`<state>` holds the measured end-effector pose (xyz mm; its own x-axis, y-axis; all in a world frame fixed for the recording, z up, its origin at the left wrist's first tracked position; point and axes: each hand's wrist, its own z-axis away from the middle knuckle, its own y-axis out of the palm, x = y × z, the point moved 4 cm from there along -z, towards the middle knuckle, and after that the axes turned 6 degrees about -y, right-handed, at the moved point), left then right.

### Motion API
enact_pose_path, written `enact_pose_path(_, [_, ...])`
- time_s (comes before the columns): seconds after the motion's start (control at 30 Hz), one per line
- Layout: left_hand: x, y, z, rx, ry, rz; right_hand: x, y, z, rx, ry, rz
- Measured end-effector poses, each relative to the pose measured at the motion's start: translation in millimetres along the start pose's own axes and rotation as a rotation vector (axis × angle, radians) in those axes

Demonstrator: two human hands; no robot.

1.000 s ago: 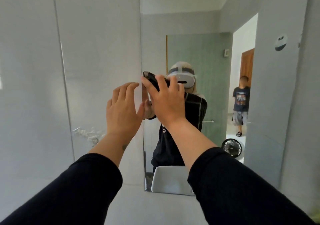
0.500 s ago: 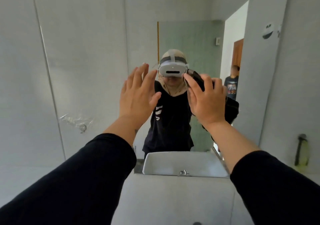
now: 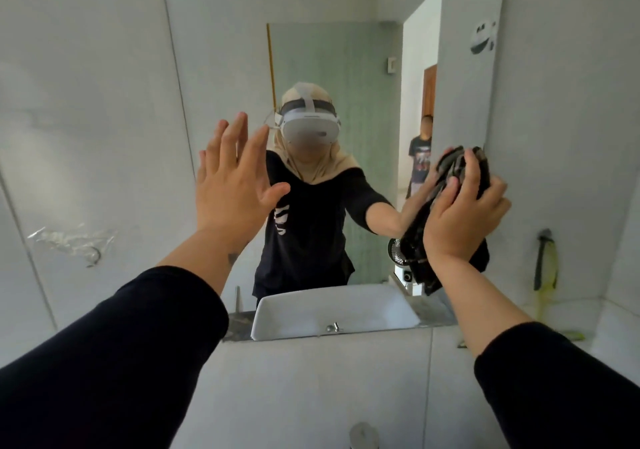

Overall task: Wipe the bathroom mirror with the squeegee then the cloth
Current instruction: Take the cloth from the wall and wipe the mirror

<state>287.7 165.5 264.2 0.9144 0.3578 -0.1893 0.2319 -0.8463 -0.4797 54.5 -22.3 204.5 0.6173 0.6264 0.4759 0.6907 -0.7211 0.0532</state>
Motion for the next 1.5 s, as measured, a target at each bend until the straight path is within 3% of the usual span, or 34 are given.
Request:
enact_pose_path(0.1, [1.0,0.4,-0.7,0.009,-0.009,-0.013,6.2,0.9,7.4,-0.015,0.08,0.013])
enact_pose_path(0.2, [0.4,0.4,-1.0,0.01,-0.001,-0.008,23.4,3.1,21.6,0.013,0.039,0.001])
enact_pose_path(0.47, [10.7,-14.7,-0.2,-0.032,0.051,-0.027,110.5,12.0,68.6,0.122,-0.337,-0.033])
enact_pose_path(0.77, [65.6,-24.5,23.1,-0.083,-0.017,0.0,193.4,26.6,133.7,0.245,-0.767,-0.023])
enact_pose_path(0.93, [77.4,-20.2,35.0,-0.054,-0.033,-0.012,200.3,29.5,162.3,0.207,-0.931,-0.02])
enact_pose_path(1.1, [71.5,-4.7,52.7,-0.022,-0.052,0.022,179.2,22.8,178.2,0.247,-1.219,-0.108])
enact_pose_path(1.5, [18.8,37.6,94.5,0.042,0.022,-0.052,56.3,10.0,117.7,0.255,-0.701,-0.022])
